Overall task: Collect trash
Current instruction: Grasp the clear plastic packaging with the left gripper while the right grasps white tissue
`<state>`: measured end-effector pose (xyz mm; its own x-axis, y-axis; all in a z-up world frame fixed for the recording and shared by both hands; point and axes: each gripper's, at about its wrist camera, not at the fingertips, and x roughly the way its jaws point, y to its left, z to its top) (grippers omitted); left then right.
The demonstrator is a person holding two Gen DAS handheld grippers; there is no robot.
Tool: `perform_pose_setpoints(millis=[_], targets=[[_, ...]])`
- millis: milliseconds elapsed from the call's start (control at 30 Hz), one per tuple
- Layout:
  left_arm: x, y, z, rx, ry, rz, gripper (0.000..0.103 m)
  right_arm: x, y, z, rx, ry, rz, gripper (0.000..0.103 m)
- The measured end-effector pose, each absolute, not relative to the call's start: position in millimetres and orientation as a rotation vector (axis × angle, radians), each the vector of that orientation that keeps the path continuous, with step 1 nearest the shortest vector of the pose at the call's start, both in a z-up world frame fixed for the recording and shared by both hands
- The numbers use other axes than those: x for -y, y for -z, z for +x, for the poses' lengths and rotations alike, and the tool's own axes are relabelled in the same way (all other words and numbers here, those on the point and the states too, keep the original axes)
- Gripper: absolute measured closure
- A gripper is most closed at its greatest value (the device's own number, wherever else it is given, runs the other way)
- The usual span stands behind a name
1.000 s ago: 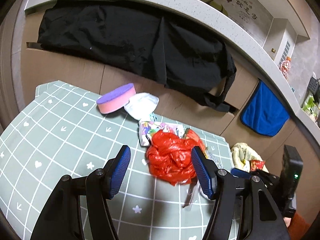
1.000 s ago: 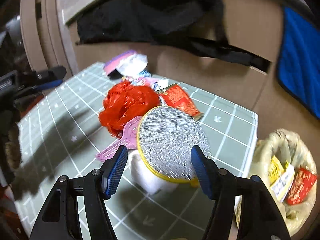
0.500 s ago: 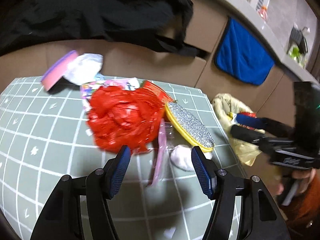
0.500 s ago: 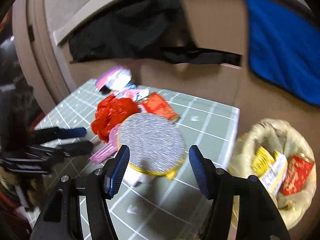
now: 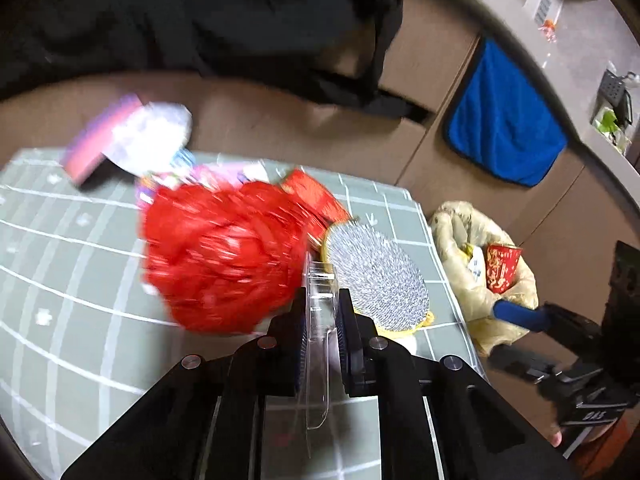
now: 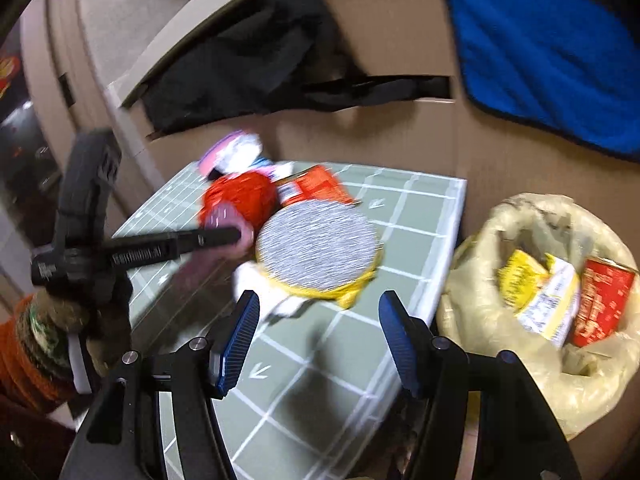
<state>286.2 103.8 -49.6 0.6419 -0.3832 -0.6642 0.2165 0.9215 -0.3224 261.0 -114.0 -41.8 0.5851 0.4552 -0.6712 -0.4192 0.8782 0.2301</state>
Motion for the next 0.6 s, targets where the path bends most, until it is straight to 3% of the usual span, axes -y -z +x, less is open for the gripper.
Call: perform_pose_setpoints(millis=[600], targets=[[-211, 42, 224, -0.735, 0.177, -0.436, 0.089, 15, 91, 306, -0.930, -0.587, -0.190, 0.044]])
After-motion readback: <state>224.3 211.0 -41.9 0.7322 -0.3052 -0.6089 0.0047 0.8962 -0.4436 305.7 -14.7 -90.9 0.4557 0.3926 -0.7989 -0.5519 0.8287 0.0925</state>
